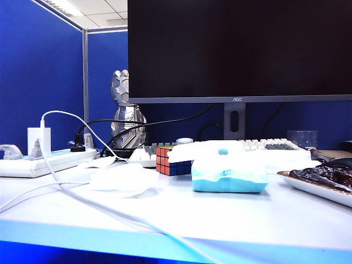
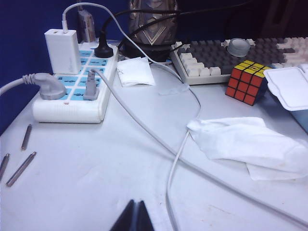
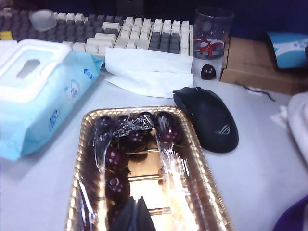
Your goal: Pull out a wet wipe from the sky blue wet wipes packet and place it on the table.
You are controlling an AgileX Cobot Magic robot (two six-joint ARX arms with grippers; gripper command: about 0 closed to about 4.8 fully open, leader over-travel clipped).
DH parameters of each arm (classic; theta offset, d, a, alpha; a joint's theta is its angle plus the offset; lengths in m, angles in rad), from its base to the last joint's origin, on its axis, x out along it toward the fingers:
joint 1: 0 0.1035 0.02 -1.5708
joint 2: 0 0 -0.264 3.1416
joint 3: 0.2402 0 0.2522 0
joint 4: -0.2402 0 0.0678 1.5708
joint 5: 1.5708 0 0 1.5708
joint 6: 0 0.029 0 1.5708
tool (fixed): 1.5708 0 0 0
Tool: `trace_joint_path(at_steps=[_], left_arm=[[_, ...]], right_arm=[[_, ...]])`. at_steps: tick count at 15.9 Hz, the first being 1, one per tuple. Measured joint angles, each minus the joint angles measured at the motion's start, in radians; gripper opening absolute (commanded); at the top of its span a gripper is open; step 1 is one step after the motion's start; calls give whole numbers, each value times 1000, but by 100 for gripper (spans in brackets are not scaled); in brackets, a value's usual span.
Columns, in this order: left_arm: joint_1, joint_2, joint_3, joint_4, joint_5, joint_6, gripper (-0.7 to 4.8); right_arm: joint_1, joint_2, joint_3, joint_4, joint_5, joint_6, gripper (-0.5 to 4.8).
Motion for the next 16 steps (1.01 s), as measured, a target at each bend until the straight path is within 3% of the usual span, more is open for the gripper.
trace_joint_path(at_steps=[3, 16], left_arm=[[0, 0, 0, 0, 0, 0, -2], [0, 0, 0, 0, 0, 0, -2]], right_arm=[[-1, 0, 0, 0, 1, 67, 4], [-1, 0, 0, 0, 0, 71, 4]])
